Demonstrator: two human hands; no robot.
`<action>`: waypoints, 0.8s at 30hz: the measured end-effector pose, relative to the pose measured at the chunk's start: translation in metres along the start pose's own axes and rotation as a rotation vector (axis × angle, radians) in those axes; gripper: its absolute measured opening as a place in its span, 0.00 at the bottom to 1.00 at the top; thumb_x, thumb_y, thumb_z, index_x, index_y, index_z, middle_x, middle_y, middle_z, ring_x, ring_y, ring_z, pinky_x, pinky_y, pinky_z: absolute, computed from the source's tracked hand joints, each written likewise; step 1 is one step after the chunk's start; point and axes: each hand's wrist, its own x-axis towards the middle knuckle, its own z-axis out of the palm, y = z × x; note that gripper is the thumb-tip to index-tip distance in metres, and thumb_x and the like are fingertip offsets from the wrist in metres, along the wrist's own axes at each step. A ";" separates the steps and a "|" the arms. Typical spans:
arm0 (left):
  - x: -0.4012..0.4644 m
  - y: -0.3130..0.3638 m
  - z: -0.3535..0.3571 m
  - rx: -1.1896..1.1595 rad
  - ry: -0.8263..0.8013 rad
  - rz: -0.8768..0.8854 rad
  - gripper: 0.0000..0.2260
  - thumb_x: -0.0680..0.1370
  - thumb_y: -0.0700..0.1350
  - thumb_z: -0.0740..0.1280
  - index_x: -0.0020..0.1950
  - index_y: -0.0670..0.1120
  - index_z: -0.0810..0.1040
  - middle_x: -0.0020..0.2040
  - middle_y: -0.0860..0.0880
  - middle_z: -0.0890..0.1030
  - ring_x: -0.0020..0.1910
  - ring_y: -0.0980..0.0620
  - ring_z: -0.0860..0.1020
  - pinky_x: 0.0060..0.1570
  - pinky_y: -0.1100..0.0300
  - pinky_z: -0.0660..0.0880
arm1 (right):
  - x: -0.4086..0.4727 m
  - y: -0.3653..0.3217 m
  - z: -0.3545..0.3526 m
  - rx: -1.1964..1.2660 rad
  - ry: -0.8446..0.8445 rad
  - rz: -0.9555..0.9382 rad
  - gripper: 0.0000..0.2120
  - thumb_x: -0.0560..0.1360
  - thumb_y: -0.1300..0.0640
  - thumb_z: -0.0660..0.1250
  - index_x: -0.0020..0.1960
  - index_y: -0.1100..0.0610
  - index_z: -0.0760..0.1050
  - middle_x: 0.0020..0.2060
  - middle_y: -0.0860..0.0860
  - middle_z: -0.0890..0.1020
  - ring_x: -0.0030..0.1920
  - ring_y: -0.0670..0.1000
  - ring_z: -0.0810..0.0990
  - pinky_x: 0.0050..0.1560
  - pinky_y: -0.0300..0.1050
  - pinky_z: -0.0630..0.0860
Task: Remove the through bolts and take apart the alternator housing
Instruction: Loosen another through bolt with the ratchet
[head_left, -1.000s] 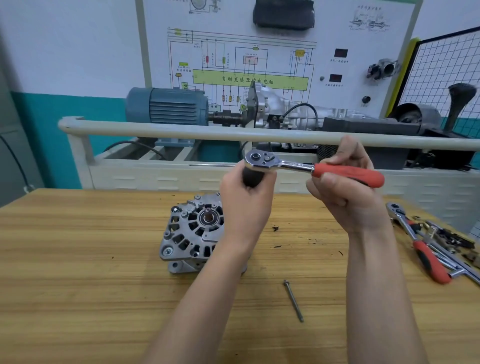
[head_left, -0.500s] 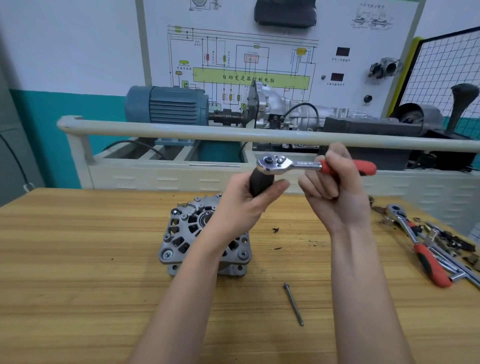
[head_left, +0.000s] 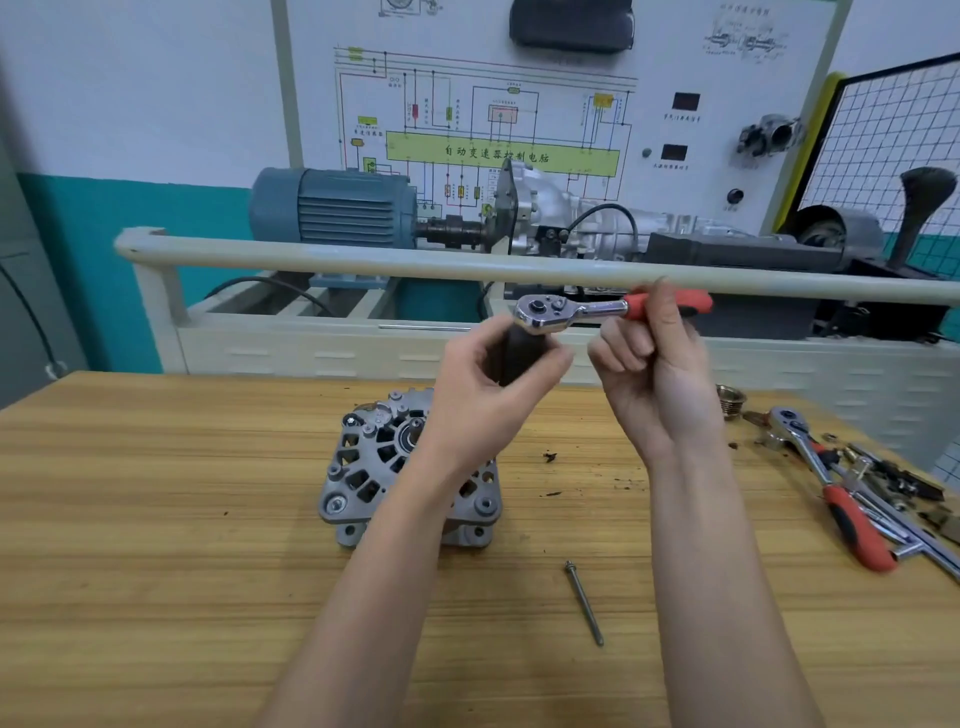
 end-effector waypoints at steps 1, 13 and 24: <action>0.000 0.002 -0.002 -0.056 -0.034 0.010 0.01 0.76 0.35 0.68 0.46 0.39 0.77 0.35 0.43 0.78 0.37 0.52 0.77 0.40 0.62 0.74 | 0.002 0.003 0.001 0.032 0.013 0.007 0.10 0.72 0.52 0.65 0.42 0.58 0.69 0.22 0.45 0.66 0.24 0.42 0.63 0.27 0.34 0.63; 0.000 0.003 0.002 -0.082 0.054 -0.014 0.07 0.74 0.37 0.70 0.48 0.34 0.79 0.39 0.35 0.79 0.36 0.41 0.79 0.43 0.50 0.78 | -0.052 0.009 0.023 -0.132 0.116 -0.206 0.13 0.73 0.64 0.63 0.32 0.52 0.73 0.18 0.45 0.63 0.19 0.42 0.59 0.24 0.35 0.60; -0.003 0.009 -0.011 -0.088 -0.108 -0.170 0.09 0.74 0.44 0.70 0.35 0.45 0.74 0.27 0.49 0.69 0.27 0.52 0.66 0.31 0.58 0.64 | -0.004 0.002 0.030 -0.136 0.073 0.026 0.23 0.78 0.60 0.58 0.24 0.57 0.61 0.15 0.46 0.58 0.18 0.44 0.54 0.21 0.36 0.54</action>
